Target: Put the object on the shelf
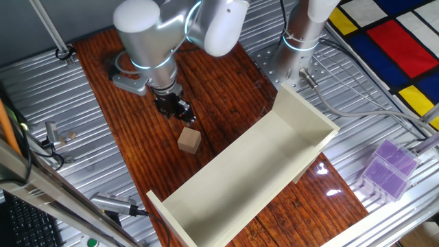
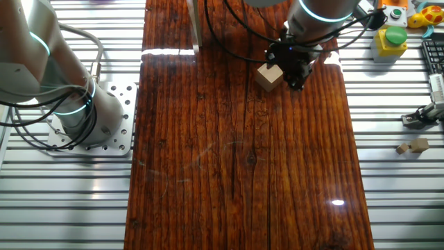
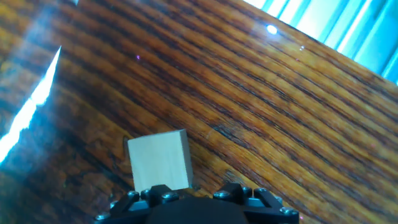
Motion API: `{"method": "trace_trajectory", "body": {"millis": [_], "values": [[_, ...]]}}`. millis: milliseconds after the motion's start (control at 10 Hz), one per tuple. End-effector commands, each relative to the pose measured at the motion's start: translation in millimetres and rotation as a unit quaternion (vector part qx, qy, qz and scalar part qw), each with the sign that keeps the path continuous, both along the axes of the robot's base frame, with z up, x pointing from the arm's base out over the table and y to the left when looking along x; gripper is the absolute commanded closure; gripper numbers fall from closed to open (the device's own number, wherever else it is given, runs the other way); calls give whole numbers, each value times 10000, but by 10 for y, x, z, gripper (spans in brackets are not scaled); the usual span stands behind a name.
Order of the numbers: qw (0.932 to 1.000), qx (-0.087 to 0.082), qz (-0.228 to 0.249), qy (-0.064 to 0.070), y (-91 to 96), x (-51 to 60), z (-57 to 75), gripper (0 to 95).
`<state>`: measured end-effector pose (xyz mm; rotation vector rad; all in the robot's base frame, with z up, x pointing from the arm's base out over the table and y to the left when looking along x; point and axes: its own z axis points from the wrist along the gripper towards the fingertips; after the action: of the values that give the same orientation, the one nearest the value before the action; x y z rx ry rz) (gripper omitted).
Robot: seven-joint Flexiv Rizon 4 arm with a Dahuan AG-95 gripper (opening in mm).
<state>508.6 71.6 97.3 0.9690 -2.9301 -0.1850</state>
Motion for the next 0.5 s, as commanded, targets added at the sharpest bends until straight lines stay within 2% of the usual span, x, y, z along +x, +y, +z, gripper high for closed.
{"method": "trace_trajectory", "body": {"millis": [100, 400, 500], "values": [[10000, -16, -71, -53, 0, -9, 7, 190], [9999, -18, -88, -50, 0, -9, 7, 190], [9999, -21, -148, -48, 54, -24, -11, 190]]}}
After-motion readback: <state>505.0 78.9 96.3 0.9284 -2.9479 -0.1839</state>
